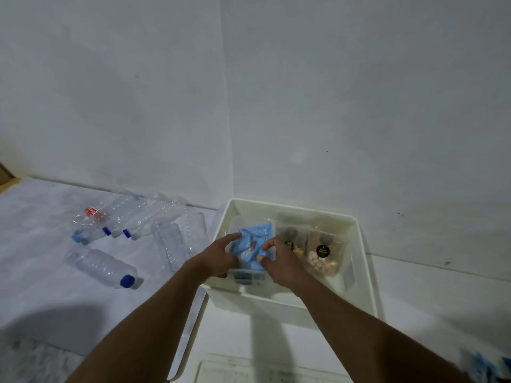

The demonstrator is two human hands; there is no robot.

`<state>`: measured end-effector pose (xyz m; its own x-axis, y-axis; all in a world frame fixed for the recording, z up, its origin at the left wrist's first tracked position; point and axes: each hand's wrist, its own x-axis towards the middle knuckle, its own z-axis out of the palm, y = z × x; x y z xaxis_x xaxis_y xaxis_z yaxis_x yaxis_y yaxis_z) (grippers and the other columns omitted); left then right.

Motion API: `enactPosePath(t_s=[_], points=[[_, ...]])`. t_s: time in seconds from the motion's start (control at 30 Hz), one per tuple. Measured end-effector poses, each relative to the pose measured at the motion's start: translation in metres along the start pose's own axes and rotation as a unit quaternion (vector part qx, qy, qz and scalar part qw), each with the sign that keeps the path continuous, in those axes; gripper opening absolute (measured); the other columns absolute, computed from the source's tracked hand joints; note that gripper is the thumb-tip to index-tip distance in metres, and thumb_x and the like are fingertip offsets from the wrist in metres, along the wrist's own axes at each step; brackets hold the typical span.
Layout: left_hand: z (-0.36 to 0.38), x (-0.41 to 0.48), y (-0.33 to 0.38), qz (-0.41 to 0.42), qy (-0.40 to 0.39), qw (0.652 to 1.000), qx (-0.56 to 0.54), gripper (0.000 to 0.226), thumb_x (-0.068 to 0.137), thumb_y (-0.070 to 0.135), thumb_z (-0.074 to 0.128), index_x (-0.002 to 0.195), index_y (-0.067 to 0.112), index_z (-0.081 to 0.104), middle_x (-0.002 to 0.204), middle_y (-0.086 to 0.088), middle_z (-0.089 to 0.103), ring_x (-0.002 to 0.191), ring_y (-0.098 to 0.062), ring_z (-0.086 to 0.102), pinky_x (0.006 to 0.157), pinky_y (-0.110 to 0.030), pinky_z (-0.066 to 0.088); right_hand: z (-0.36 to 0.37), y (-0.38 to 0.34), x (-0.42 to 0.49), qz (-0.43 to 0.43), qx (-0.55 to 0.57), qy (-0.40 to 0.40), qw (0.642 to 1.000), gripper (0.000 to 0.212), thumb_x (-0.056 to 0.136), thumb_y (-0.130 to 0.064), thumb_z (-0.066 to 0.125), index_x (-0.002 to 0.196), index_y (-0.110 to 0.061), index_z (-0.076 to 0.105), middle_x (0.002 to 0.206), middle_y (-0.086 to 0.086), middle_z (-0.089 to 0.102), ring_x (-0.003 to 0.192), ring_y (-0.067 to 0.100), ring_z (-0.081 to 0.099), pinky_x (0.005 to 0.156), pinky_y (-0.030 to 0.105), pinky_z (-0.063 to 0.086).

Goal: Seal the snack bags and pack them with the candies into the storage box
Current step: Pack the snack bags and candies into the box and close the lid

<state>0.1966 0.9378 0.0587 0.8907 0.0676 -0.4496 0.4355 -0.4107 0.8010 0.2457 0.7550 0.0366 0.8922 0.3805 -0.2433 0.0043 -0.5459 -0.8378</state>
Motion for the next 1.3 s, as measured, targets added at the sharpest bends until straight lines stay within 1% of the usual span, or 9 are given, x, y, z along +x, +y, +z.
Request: enactPosePath(t_s=[0.2, 0.33, 0.43, 0.57, 0.77, 0.87, 1.0, 1.17, 1.3], points=[[0.005, 0.046, -0.034, -0.025, -0.019, 0.997, 0.074, 0.064, 0.073, 0.028, 0.076, 0.134, 0.02, 0.055, 0.127, -0.005, 0.065, 0.112, -0.022, 0.065, 0.098, -0.043, 0.054, 0.029, 0.025, 0.024, 0.058, 0.005, -0.016, 0.998, 0.021, 0.093, -0.015, 0.061, 0.112, -0.014, 0.051, 0.093, 0.0, 0.055, 0.066, 0.007, 0.052, 0.046, 0.015, 0.042], [0.018, 0.051, -0.03, -0.052, 0.018, 0.984, 0.168, 0.073, 0.083, 0.013, 0.066, 0.15, 0.018, 0.037, 0.148, -0.011, 0.048, 0.127, -0.028, 0.054, 0.106, -0.036, 0.045, 0.036, 0.035, 0.031, 0.058, -0.031, -0.046, 0.997, 0.027, 0.088, -0.008, 0.064, 0.112, -0.013, 0.053, 0.108, 0.002, 0.054, 0.09, 0.014, 0.054, 0.067, 0.019, 0.046], [0.027, 0.05, -0.025, -0.062, 0.028, 0.975, 0.211, 0.058, 0.091, 0.019, 0.061, 0.146, 0.017, 0.042, 0.146, -0.013, 0.049, 0.13, -0.03, 0.051, 0.107, -0.036, 0.041, 0.036, 0.036, 0.031, 0.056, -0.054, -0.08, 0.994, 0.026, 0.086, -0.006, 0.064, 0.111, -0.01, 0.055, 0.109, 0.008, 0.059, 0.091, 0.017, 0.056, 0.079, 0.03, 0.051], [0.035, 0.047, -0.022, -0.044, 0.031, 0.959, 0.28, 0.062, 0.081, 0.042, 0.055, 0.14, 0.03, 0.043, 0.152, -0.005, 0.043, 0.145, -0.034, 0.028, 0.118, -0.05, 0.024, 0.019, 0.03, 0.021, 0.045, -0.055, -0.068, 0.995, 0.032, 0.087, -0.015, 0.069, 0.116, -0.012, 0.057, 0.1, -0.002, 0.053, 0.091, 0.014, 0.052, 0.064, 0.02, 0.04], [0.058, 0.025, 0.007, -0.017, 0.085, 0.963, 0.256, 0.07, 0.077, 0.04, 0.065, 0.142, 0.024, 0.046, 0.142, -0.013, 0.05, 0.131, -0.032, 0.047, 0.112, -0.041, 0.039, -0.031, 0.03, -0.014, -0.006, -0.071, 0.023, 0.997, 0.014, 0.084, -0.012, 0.066, 0.095, -0.02, 0.062, 0.099, -0.002, 0.063, 0.091, 0.012, 0.056, 0.067, 0.013, 0.037], [0.088, 0.012, 0.033, 0.033, 0.125, 0.96, 0.247, 0.06, 0.087, 0.028, 0.065, 0.143, 0.018, 0.047, 0.144, -0.017, 0.048, 0.134, -0.035, 0.045, 0.112, -0.04, 0.037, -0.064, 0.034, -0.049, -0.043, -0.038, 0.113, 0.992, 0.014, 0.085, -0.008, 0.061, 0.085, -0.021, 0.063, 0.09, -0.006, 0.066, 0.085, 0.014, 0.061, 0.078, 0.023, 0.048], [0.145, -0.004, 0.066, 0.15, 0.156, 0.947, 0.237, 0.035, 0.079, 0.022, 0.059, 0.112, 0.012, 0.066, 0.112, -0.017, 0.066, 0.11, -0.037, 0.059, 0.088, -0.038, 0.045, -0.109, 0.057, -0.094, -0.049, -0.034, 0.225, 0.972, 0.016, 0.083, -0.009, 0.057, 0.093, -0.019, 0.065, 0.088, -0.006, 0.07, 0.081, 0.015, 0.065, 0.075, 0.029, 0.054], [0.233, -0.03, 0.102, 0.262, 0.212, 0.921, 0.194, 0.033, 0.084, 0.012, 0.063, 0.117, 0.016, 0.066, 0.115, -0.008, 0.065, 0.106, -0.027, 0.061, 0.087, -0.034, 0.049, -0.17, 0.111, -0.142, -0.019, -0.036, 0.304, 0.952, 0.017, 0.084, -0.007, 0.056, 0.091, -0.021, 0.064, 0.087, -0.005, 0.068, 0.079, 0.015, 0.065, 0.076, 0.033, 0.054], [0.305, -0.042, 0.107, 0.317, 0.197, 0.907, 0.196, 0.03, 0.086, 0.014, 0.06, 0.115, 0.02, 0.066, 0.109, -0.001, 0.063, 0.102, -0.021, 0.061, 0.078, -0.035, 0.055, -0.213, 0.178, -0.18, 0.019, -0.07, 0.317, 0.946, 0.018, 0.087, -0.008, 0.061, 0.097, -0.023, 0.061, 0.097, -0.001, 0.066, 0.085, 0.014, 0.063, 0.081, 0.034, 0.056]])
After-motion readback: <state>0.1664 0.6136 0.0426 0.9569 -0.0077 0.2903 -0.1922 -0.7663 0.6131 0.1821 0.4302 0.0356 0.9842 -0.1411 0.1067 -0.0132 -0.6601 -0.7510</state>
